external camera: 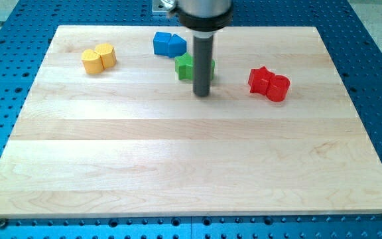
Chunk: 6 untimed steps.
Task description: Push the green circle into the triangle
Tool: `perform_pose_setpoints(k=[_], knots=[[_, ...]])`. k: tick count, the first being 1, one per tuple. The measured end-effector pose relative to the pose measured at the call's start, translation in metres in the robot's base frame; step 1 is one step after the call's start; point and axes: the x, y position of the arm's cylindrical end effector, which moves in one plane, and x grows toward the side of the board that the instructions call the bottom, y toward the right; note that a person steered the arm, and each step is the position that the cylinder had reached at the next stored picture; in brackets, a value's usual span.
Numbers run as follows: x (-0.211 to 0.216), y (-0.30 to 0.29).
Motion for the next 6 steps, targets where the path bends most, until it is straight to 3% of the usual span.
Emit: perform_pose_setpoints(k=[2,3,4,5,6], knots=[[-0.110,0.028],[-0.121,0.080],[-0.162,0.116],[-0.166,0.063],[-0.140,0.013]])
